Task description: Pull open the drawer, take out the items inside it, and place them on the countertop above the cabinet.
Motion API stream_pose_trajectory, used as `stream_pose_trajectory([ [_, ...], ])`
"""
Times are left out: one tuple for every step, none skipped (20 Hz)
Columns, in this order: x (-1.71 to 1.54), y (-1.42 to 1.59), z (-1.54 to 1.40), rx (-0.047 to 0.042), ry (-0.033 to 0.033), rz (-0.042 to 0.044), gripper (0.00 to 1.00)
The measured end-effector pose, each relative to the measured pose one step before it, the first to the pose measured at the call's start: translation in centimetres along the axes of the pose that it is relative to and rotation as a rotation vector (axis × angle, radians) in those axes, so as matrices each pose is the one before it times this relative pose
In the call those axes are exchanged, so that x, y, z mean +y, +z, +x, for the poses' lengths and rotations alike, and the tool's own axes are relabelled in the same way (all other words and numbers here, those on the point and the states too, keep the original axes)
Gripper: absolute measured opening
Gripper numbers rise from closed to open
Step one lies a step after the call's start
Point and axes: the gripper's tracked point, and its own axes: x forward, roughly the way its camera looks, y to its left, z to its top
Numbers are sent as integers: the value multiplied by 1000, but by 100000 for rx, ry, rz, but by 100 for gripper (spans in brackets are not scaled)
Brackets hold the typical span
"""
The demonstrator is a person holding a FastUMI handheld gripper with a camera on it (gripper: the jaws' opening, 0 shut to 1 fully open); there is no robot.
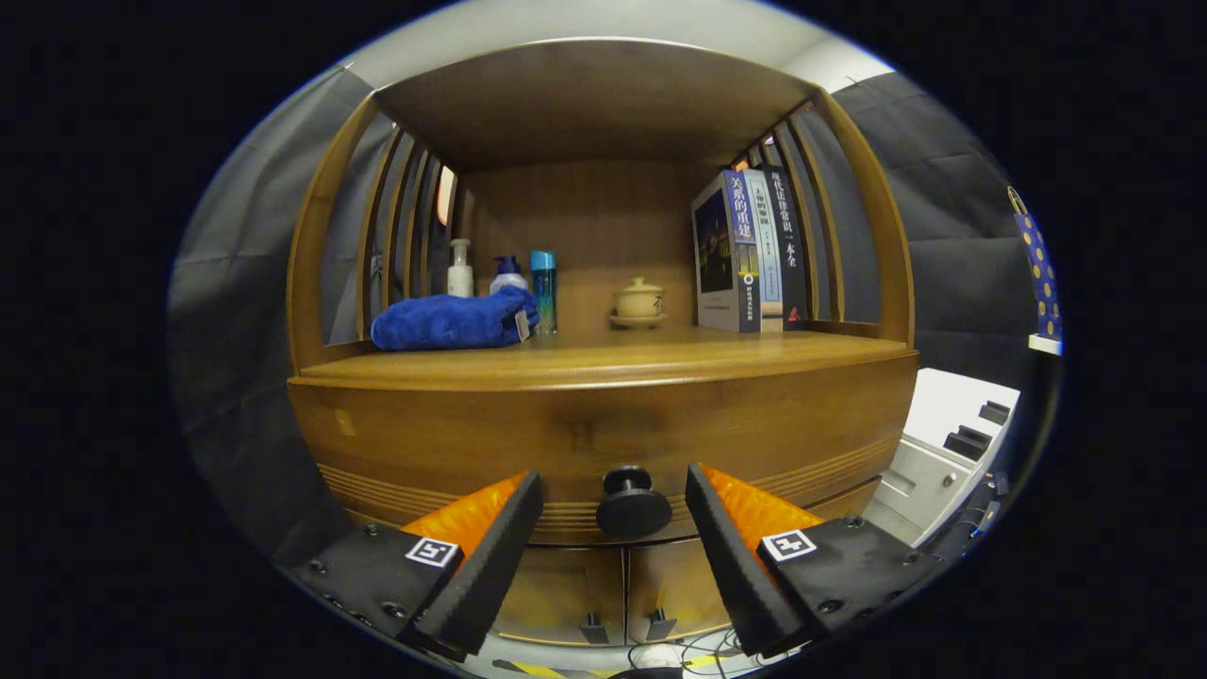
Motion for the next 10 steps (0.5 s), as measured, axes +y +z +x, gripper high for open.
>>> stream_pose_trajectory([
  [-163, -245, 344, 256, 58, 564, 100],
  [-160, -92, 100, 111, -179, 39, 100],
  [-89, -8, 144, 75, 287, -167, 94],
  [-295, 42, 261, -579, -509, -617, 88],
  [-632, 154, 220, -82, -1070, -1181, 81],
  [-73, -27, 105, 434, 796, 139, 75],
  [97, -89, -70, -371, 895, 1126, 69],
  [198, -21, 214, 516, 475, 490, 62],
  [-35, 172, -35, -481, 75, 63, 56],
  [-109, 156, 121, -331, -581, -178, 50],
])
